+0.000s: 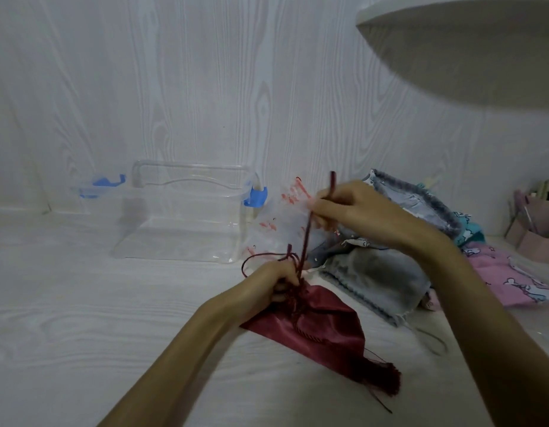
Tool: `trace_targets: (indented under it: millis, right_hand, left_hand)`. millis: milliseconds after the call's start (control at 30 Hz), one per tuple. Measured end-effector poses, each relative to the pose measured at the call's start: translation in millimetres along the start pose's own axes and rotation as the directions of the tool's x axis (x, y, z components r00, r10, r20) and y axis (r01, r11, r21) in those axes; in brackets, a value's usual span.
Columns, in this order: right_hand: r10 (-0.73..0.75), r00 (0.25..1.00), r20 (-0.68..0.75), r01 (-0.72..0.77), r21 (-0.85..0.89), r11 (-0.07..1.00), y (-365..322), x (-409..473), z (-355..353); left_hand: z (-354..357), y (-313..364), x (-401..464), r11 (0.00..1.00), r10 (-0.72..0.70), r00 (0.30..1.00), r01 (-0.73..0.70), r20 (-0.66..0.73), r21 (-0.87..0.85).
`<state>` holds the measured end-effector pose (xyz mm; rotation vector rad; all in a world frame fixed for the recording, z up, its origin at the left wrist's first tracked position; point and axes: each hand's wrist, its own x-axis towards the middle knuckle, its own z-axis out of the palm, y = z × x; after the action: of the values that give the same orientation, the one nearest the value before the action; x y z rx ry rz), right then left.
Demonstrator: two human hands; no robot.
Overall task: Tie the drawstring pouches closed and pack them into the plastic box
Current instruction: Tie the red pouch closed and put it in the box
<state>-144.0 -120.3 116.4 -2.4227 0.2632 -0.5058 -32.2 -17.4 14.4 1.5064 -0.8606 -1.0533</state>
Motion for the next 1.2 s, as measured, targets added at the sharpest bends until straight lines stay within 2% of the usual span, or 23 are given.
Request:
trace_targets:
  millis: [100,233,300,367,467,633,767,833,967,1033,1200]
  right_hand:
    - [-0.018,0.992,0.123,0.046,-0.234,0.971,-23.1,30.9,22.0]
    - [0.015,0.930,0.367,0.066,-0.205,0.977,-34.2,58.6,45.5]
    - [0.028,0.935,0.352,0.037,-0.176,0.984,-20.3,62.1,34.4]
    - [0.073,0.922,0.380,0.023,-0.242,0.970,1.6,58.1,19.4]
    - [0.145,0.832,0.535,0.060,-0.348,0.936,33.9,45.4,16.5]
    - [0.083,0.847,0.525,0.061,-0.251,0.966,45.2,44.5,21.6]
    - [0.148,0.754,0.640,0.080,-0.314,0.946,36.2,47.6,23.0]
    - [0.189,0.737,0.649,0.079,-0.361,0.929,34.9,48.3,24.4]
    - [0.194,0.796,0.574,0.090,-0.429,0.899,34.9,47.6,10.8]
    - [0.183,0.812,0.554,0.082,-0.419,0.904,36.3,43.1,1.4]
    - [0.099,0.860,0.501,0.020,-0.227,0.974,39.2,22.9,-1.5]
  left_hand:
    - [1.0,-8.7,-4.0,0.978,0.094,0.991,-0.110,0.097,0.175]
    - [-6.2,-16.3,-12.7,0.958,0.135,0.988,-0.151,0.080,0.244]
    - [-6.6,-16.8,-12.6,0.963,0.122,0.991,-0.133,0.060,0.235]
    - [-6.5,-16.6,-10.7,0.972,0.112,0.992,-0.123,0.066,0.200]
    - [-6.5,-16.9,-6.6,0.978,0.108,0.990,-0.123,0.094,0.171]
    - [-2.3,-16.5,-1.1,0.989,0.136,0.987,-0.141,0.091,0.050]
    - [-7.2,-19.1,1.4,0.993,0.112,0.990,-0.115,0.090,0.031]
    - [-7.4,-19.2,1.0,0.996,0.089,0.991,-0.091,0.105,0.013]
    - [-7.4,-12.9,-2.3,0.998,0.070,0.995,-0.069,0.074,-0.012]
    - [-8.8,-10.3,-4.8,0.995,0.088,0.996,-0.090,0.032,0.049]
    - [-12.3,-8.3,-7.7,0.969,0.181,0.983,-0.175,-0.017,0.174]
